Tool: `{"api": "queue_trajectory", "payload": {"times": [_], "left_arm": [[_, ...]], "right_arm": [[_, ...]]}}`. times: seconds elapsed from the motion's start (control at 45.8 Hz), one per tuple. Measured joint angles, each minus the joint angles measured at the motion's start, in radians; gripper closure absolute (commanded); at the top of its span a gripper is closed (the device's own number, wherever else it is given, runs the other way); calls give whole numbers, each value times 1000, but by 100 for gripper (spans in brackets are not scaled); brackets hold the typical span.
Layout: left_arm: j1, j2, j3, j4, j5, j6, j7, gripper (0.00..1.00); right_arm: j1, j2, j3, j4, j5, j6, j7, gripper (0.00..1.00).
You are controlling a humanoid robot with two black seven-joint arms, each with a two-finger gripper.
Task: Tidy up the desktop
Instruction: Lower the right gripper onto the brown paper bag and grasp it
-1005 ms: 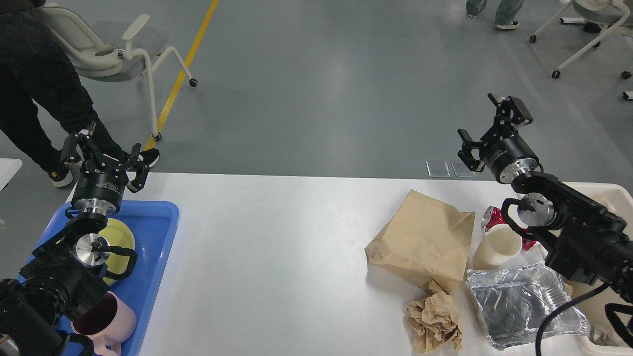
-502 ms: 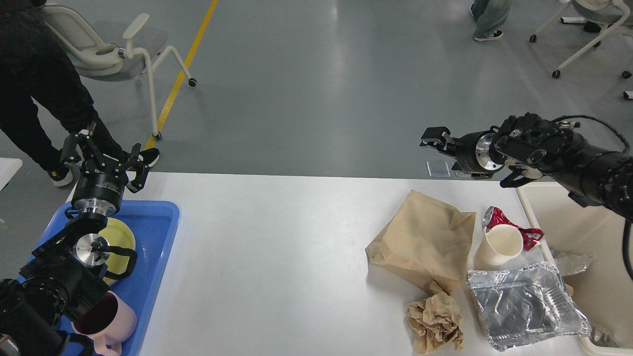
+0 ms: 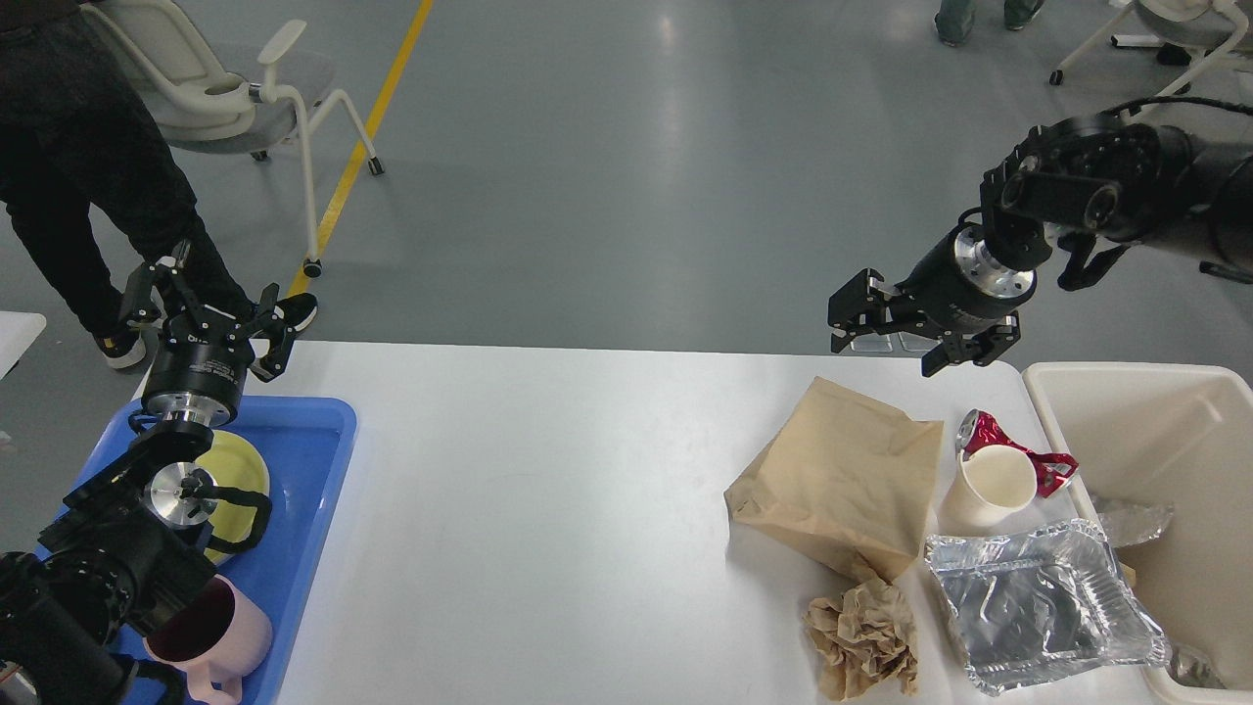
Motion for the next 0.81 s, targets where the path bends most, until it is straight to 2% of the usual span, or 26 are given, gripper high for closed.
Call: {"api": "queue_trajectory", "payload": {"times": [0.131,0.306,0.459,0.612,0.808], "left_arm": [[0,0,0,0,0,0,0,4],[0,0,0,0,0,0,0,4],[0,0,0,0,0,0,0,4],[0,0,0,0,0,0,0,4],[0,0,0,0,0,0,0,4]], "right_arm": [[118,19,-63,33,-3,109,0,0],[166,30,-104,62,-14,139,-2,0],[40,14,-93,49,-15,140,-4,0],[-148,-5,-51,-24,-11,132,-5,0],[-278,-55,44,-102,-9,121,-6,0]]}}
